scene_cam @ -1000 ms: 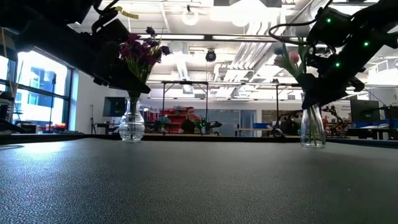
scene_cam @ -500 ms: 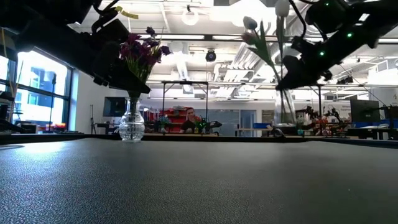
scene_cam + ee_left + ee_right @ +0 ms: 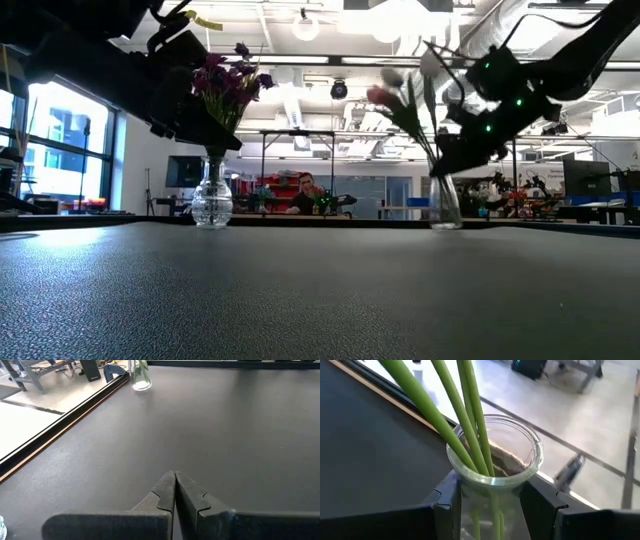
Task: Sort flowers into vase by color
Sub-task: Adjust the right transparent vase
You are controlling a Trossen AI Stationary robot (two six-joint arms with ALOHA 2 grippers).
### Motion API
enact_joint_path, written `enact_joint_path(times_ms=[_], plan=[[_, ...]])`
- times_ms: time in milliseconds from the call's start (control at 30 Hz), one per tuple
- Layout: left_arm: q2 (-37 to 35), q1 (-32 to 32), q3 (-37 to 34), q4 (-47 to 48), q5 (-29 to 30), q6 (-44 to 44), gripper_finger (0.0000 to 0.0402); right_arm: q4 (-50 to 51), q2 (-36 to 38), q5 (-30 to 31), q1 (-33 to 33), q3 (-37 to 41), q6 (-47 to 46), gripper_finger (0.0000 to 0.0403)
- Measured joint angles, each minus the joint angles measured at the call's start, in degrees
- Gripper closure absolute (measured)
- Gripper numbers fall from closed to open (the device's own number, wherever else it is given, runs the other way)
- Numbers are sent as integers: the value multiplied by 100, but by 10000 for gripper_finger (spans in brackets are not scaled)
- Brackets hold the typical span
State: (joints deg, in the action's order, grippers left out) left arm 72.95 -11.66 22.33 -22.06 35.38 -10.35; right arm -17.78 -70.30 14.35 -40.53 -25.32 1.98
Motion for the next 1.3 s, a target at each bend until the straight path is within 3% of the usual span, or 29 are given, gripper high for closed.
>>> enact_joint_path(times_ms=[600, 933, 1300], plan=[[0, -1, 0, 33, 2, -7, 401, 155, 58, -87, -396, 99, 0, 274], [0, 0, 0, 46, 2, -5, 401, -655, 1042, 106, -758, 1261, -613, 274], [0, -2, 0, 44, 2, -7, 401, -220, 1204, -197, -768, 1084, -798, 274]])
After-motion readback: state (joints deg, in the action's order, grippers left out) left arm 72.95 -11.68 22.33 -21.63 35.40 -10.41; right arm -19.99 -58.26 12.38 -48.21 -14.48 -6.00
